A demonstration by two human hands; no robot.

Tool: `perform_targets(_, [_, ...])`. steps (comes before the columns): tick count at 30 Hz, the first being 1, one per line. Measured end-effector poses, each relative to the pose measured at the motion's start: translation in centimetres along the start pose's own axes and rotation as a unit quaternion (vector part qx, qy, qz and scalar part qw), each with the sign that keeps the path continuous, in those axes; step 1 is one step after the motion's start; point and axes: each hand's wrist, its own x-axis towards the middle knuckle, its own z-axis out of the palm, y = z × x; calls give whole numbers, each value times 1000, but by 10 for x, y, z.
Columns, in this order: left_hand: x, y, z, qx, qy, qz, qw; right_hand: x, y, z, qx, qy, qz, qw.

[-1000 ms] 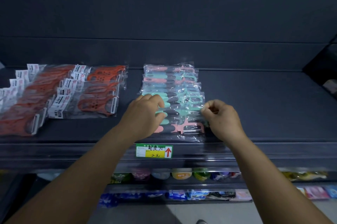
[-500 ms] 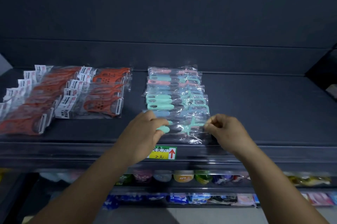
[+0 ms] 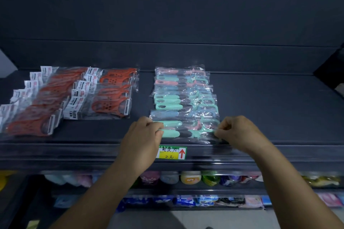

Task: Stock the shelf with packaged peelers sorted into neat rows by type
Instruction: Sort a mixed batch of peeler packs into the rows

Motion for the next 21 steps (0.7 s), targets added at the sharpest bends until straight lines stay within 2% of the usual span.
perform_targets(5, [5,8,-1,-42,-23,-25,999,3,-3,9,5,58,25,998])
perform_targets(10, [-1,16,-3,-62,-59,-81,993,1,0,16,8,77,32,996])
perform_targets(15, [-1,21,-2,-104,-64,-69,990,0,-1,17,-7,50,0,999])
perform_targets(21, [14,24,0,-116,-77,-112,984,5,-1,12,19,12,-12,1000])
